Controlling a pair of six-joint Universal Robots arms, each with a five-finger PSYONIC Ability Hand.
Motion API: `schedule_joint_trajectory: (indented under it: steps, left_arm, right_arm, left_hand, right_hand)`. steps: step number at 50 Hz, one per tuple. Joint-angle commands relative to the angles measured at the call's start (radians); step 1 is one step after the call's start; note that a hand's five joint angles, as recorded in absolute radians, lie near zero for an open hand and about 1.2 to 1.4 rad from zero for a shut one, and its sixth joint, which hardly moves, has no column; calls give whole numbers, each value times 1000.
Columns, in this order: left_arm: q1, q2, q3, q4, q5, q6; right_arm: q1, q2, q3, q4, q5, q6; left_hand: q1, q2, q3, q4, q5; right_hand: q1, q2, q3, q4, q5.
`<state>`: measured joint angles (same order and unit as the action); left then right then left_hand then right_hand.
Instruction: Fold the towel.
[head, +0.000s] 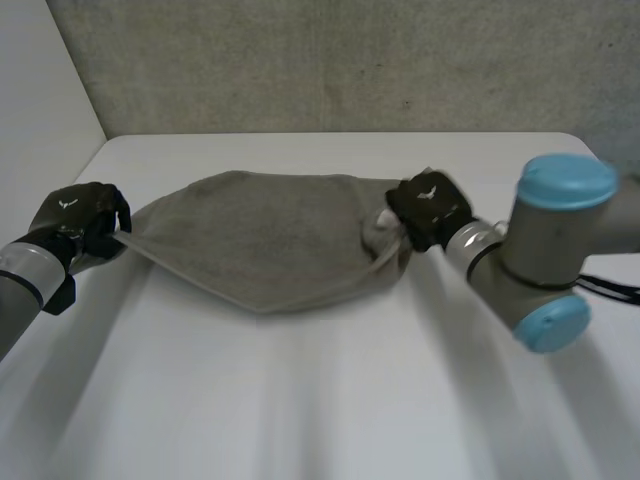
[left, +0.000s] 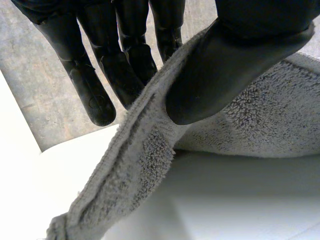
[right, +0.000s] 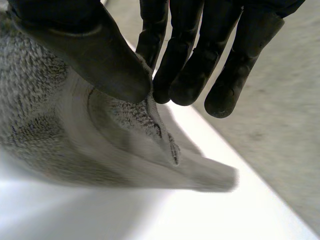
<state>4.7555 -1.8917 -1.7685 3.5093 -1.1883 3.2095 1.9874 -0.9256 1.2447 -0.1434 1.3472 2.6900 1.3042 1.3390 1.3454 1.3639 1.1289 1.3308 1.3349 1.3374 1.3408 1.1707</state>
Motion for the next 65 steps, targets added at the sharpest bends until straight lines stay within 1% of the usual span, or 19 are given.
schedule_joint_trajectory:
  steps: [1,5,10,16,18,27,32,37,40,42,44,45,48,52,59,62,63,64,65]
  left_arm:
    - [0,13,-25,-18,4,4]
    - [-2,66,-60,-38,30,6]
    - [-8,141,-108,-67,78,6]
    - [-14,270,-178,-87,127,6]
    - [-12,302,-193,-87,128,6]
    - [4,404,-145,-76,128,4]
    - [1,361,-22,-76,113,-8]
    - [-40,210,167,-81,84,-63]
    - [-90,114,324,-82,32,-95]
    - [-112,59,417,-82,-2,-99]
    - [-146,-44,617,-85,-59,-96]
    - [-146,-44,618,-85,-59,-95]
    - [-157,-125,809,-89,-82,-97]
    - [-164,-185,978,-87,-86,-100]
    - [-152,-176,901,-90,-77,-99]
    - [-134,-146,761,-90,-70,-96]
    - [-134,-145,761,-90,-70,-95]
    - [-115,-124,680,-87,-60,-94]
    - [-89,-104,597,-81,-38,-92]
  right_arm:
    - [-123,-183,74,103,4,-145]
    - [-180,-249,113,179,0,-252]
    - [-214,-424,241,271,1,-398]
    - [-222,-524,357,294,-5,-458]
    - [-248,-600,409,294,-2,-493]
    - [-311,-699,360,285,-14,-510]
    - [-306,-662,233,280,-16,-478]
    - [-248,-442,-31,268,1,-371]
    - [-216,-394,-108,269,7,-358]
    - [-144,-293,-282,265,42,-351]
    - [-119,-239,-371,265,67,-349]
    - [-105,-195,-464,265,96,-346]
    - [-90,-121,-633,248,138,-341]
    - [-87,-79,-741,226,158,-329]
    - [-91,-85,-714,238,145,-231]
    - [-102,-119,-588,263,92,-203]
    - [-102,-149,-511,272,48,-203]
    - [-104,-174,-431,277,-4,-209]
    - [-104,-174,-430,277,-5,-210]
  left_hand:
    - [92,57,51,32,93]
    - [92,57,51,32,93]
    - [92,57,51,32,93]
    - [92,57,51,32,93]
    - [92,57,51,32,93]
    - [92,57,51,32,93]
    - [92,57,51,32,93]
    - [92,57,51,32,93]
    - [92,57,51,32,93]
    - [92,57,51,32,93]
    - [92,57,51,32,93]
    - [92,57,51,32,93]
    - [92,57,51,32,93]
    - [92,57,51,32,93]
    - [92,57,51,32,93]
    - [92,57,51,32,93]
    - [92,57,51,32,93]
    - [92,57,51,32,93]
    - [92,57,51,32,93]
  right_hand:
    - [65,61,59,56,51]
    - [65,61,59,56,51]
    - [65,61,59,56,51]
    - [65,61,59,56,51]
    - [65,61,59,56,51]
    - [65,61,59,56,51]
    - [65,61,59,56,51]
    - [65,61,59,56,51]
    - [65,61,59,56,51]
    - [65,61,59,56,51]
    - [65,61,59,56,51]
    - [65,61,59,56,51]
    - [65,61,59,56,51]
    - [65,61,59,56,51]
    - [65,61,59,56,51]
    - [65,61,59,56,51]
    - [65,61,59,56,51]
    - [65,61,59,56,51]
    - [65,61,59,56,51]
